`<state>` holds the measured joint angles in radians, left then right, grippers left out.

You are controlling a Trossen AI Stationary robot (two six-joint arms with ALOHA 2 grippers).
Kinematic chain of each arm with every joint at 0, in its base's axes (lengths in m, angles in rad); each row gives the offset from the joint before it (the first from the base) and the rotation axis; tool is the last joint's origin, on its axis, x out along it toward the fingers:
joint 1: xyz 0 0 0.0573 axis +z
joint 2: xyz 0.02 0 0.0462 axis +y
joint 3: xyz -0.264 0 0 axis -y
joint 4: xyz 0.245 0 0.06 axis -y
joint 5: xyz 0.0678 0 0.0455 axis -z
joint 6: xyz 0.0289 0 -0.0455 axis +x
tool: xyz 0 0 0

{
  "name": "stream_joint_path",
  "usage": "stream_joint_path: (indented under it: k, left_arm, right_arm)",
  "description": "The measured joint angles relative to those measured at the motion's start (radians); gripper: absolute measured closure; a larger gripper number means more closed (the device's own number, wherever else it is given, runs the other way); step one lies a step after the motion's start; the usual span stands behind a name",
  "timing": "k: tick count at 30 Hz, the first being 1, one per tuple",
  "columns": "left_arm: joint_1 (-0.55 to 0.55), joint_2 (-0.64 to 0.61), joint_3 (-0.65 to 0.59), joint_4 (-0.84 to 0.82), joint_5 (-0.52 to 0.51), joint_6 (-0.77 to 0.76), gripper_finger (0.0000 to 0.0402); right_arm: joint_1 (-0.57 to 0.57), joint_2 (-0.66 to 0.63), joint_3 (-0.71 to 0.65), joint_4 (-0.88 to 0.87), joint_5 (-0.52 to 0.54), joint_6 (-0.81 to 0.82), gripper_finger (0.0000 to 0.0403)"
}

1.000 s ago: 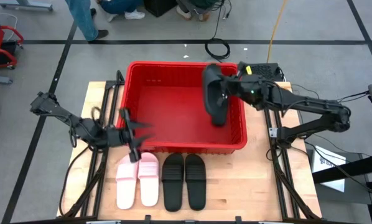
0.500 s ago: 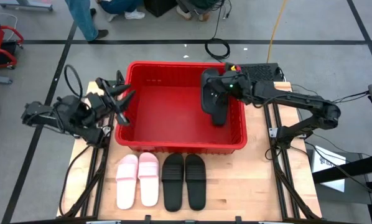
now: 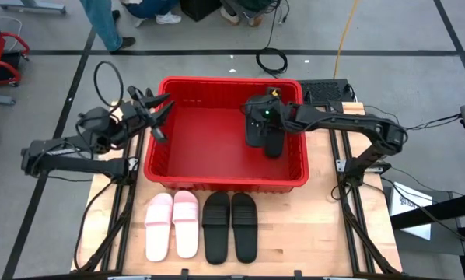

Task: Pick and place slides into bin
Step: Put the right black slide into the red bin

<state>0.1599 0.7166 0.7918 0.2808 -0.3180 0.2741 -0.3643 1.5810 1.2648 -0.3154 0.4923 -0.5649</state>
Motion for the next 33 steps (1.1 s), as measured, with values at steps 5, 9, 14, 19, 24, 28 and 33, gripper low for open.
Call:
stream_joint_path:
  k: [5,9,14,19,24,28,33]
  left_arm:
    - [0.052,0.002,0.0,-0.018,0.057,-0.017,0.0275]
    - [0.077,0.003,0.0,-0.025,0.059,-0.033,0.0275]
    - [0.087,0.003,0.0,-0.026,0.06,-0.04,0.0275]
    - [0.087,0.003,0.0,-0.033,0.064,-0.043,0.0275]
    - [0.087,0.003,0.0,-0.033,0.101,-0.048,0.0275]
    - [0.087,0.003,0.0,-0.033,0.105,-0.05,0.0275]
    - [0.087,0.003,0.0,-0.032,0.105,-0.052,0.0275]
  right_arm:
    - [-0.018,0.064,0.0,0.032,-0.059,0.008,0.0396]
    - [-0.035,0.113,0.0,0.055,-0.075,-0.003,0.0396]
    - [-0.058,0.154,0.0,0.064,-0.076,-0.012,0.0396]
    - [-0.081,0.198,0.0,0.058,-0.079,-0.01,0.0396]
    - [-0.094,0.217,0.0,0.067,-0.101,-0.026,0.0396]
    - [-0.109,0.217,-0.016,0.098,-0.157,-0.027,0.0396]
    - [-0.123,0.217,-0.049,0.13,-0.159,-0.043,0.0396]
